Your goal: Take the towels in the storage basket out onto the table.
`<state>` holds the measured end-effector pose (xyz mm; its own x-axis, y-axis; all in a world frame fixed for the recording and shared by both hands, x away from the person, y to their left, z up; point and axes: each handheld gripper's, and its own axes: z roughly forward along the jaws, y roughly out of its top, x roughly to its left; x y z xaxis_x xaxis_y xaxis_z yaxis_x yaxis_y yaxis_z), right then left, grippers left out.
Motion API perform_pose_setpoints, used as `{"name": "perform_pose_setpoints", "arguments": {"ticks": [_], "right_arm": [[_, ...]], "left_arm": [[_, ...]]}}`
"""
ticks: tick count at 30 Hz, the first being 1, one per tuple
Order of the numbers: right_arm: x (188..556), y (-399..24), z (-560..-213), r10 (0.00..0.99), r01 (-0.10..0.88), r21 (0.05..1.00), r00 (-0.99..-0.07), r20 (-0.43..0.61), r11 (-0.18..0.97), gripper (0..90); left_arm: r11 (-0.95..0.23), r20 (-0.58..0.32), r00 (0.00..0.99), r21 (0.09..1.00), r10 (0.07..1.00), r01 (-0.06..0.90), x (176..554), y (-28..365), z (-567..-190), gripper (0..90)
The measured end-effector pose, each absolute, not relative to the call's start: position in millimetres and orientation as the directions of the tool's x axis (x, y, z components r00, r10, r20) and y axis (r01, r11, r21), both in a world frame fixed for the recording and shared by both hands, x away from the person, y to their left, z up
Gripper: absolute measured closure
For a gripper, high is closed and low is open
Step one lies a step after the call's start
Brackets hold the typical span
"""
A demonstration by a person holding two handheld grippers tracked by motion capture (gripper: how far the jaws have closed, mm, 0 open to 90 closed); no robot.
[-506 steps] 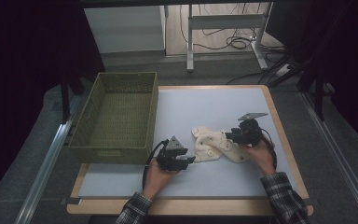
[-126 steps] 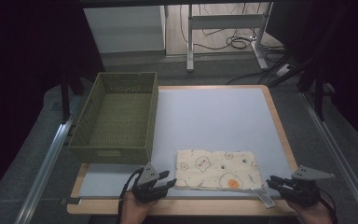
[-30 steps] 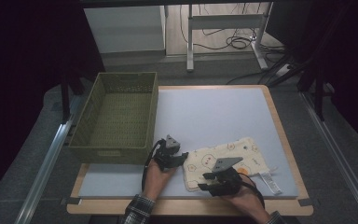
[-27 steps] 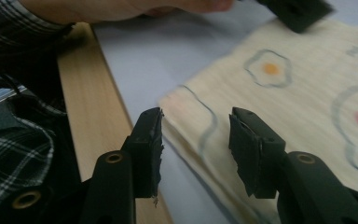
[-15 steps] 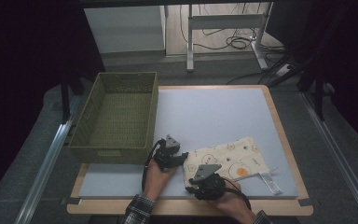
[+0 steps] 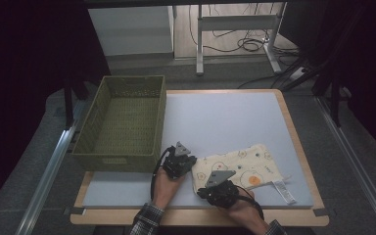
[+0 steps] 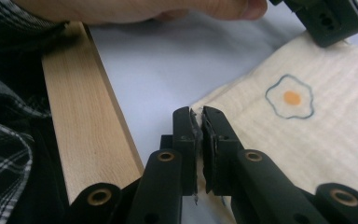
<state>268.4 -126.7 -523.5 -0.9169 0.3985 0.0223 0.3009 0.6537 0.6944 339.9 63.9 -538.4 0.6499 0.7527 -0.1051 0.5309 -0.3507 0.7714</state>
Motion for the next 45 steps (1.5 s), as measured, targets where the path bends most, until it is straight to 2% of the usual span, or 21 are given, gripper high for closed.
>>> {"name": "perform_pose_setpoints", "arguments": {"ticks": [16, 29, 45], "right_arm": [[272.8, -174.6, -486.0, 0.470, 0.320, 0.769, -0.882, 0.029, 0.553, 84.3], [277.9, -224.0, -486.6, 0.571, 0.381, 0.783, -0.820, 0.039, 0.492, 84.2], [282.3, -272.6, -491.3, 0.666, 0.446, 0.787, -0.743, 0.061, 0.426, 84.2]], "left_arm": [[-0.342, -0.064, 0.687, 0.832, 0.724, 0.437, 350.0, 36.8, -501.7, 84.2], [-0.396, -0.030, 0.754, 0.837, 0.656, 0.378, 370.2, -11.3, -495.9, 84.1], [-0.412, -0.046, 0.794, 0.835, 0.607, 0.364, 389.5, -51.7, -496.6, 83.8]]}}
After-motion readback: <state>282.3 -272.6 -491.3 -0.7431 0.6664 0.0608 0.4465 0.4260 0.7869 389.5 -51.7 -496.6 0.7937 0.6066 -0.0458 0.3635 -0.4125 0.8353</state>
